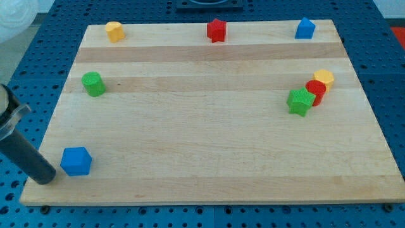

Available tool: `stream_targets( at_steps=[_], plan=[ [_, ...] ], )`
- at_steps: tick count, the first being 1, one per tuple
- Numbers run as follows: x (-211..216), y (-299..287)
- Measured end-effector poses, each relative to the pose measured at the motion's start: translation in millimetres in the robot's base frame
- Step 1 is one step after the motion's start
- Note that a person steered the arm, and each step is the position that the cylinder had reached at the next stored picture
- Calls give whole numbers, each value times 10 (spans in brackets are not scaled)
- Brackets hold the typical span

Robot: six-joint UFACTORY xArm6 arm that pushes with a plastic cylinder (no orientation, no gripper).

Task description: Push the blue cube diagonal to the yellow heart

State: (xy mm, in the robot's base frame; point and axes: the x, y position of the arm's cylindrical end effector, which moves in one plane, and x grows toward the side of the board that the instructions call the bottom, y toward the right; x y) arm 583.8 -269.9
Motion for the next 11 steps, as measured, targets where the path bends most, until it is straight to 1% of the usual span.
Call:
stream_targets(
  at_steps=[1, 3, 6, 8, 9, 10, 11],
  plan=[
    [-9, 27],
    [-110, 303],
    [-325, 999],
    [-717, 1250],
    [-806, 1578],
    [-975, 1840],
    [-1207, 1984]
  ],
)
